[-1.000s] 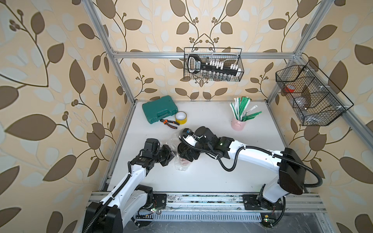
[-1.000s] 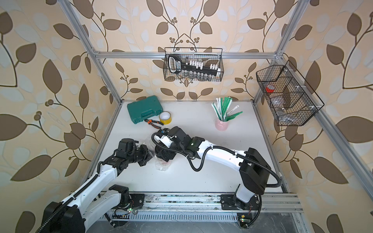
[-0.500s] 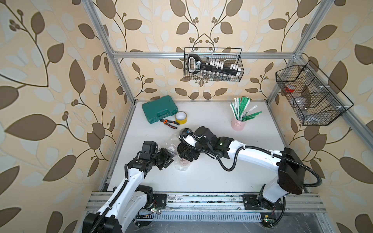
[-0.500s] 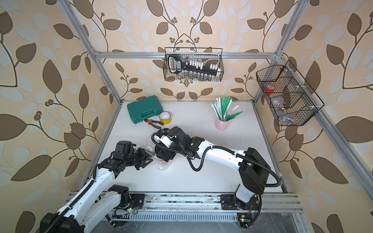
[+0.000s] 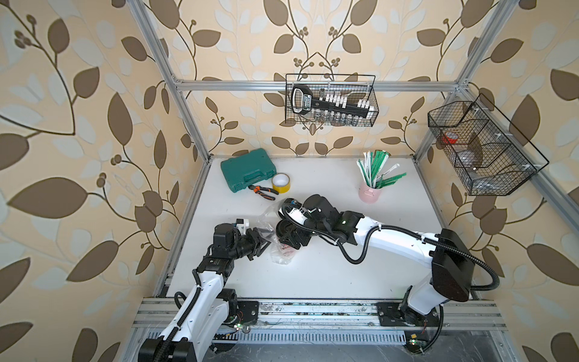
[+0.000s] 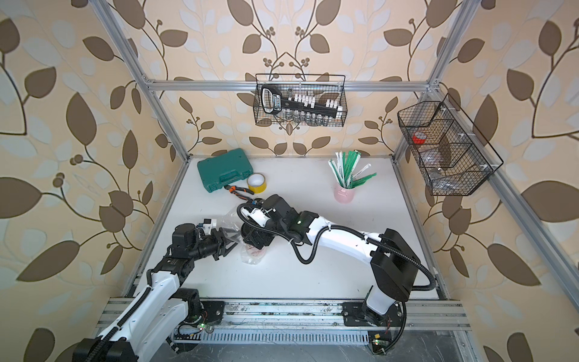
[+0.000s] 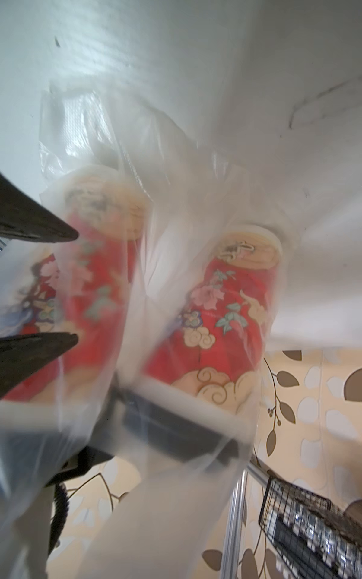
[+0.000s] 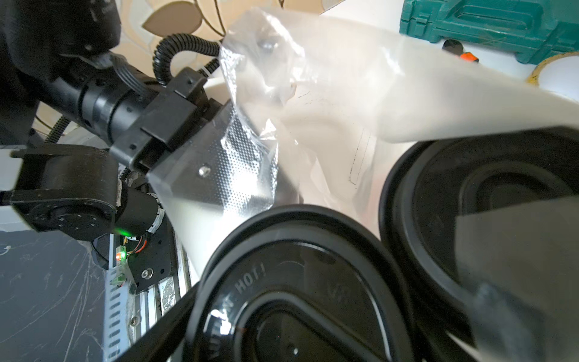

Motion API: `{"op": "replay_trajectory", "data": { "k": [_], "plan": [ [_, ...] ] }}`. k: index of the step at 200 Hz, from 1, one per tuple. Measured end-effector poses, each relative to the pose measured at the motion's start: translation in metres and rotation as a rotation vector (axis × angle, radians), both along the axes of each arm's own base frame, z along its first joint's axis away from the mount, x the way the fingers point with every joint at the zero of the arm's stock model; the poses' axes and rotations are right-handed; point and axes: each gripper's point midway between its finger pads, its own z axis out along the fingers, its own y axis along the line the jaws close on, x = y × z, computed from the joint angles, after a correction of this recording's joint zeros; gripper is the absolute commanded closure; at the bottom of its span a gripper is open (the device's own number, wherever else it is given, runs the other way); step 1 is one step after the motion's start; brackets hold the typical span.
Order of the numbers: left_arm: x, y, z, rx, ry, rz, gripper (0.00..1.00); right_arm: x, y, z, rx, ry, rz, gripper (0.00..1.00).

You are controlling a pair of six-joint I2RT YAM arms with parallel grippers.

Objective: Pack milk tea into plastic carrier bags
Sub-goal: Adjust the plastic carrier bag at the center of the board.

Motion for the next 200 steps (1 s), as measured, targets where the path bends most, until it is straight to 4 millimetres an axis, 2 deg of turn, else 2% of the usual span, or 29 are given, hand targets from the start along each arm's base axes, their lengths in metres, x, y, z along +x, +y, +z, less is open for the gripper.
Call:
{"op": "replay_trajectory", "data": {
  "k": [45,109,121,136,153,184,200],
  "plan": [
    [-0.01,-0.005,-0.02,-0.008,0.028,-0.022,0.52,0.0,0.001,0.001,0.007,0.003,0.004,0.29],
    [-0.015,-0.016,-0.027,0.017,0.036,-0.074,0.64,0.002,-0.001,-0.005,-0.006,0.015,0.0,0.29],
    [-0.015,-0.016,-0.03,0.02,0.046,-0.077,0.67,0.002,0.0,-0.007,-0.009,0.017,0.0,0.29],
    [-0.014,-0.016,-0.031,0.021,0.053,-0.076,0.78,0.002,0.0,-0.008,-0.009,0.017,0.0,0.29],
    [-0.012,-0.017,-0.029,0.022,0.043,-0.08,0.83,0.003,0.0,-0.008,-0.008,0.016,0.0,0.29],
    [-0.009,-0.019,-0.026,0.016,0.039,-0.071,1.0,0.003,0.001,-0.008,-0.006,0.015,0.0,0.29],
    [-0.008,-0.018,-0.024,0.016,0.034,-0.068,1.0,0.003,0.001,-0.008,-0.006,0.016,0.0,0.29]
  ]
}}
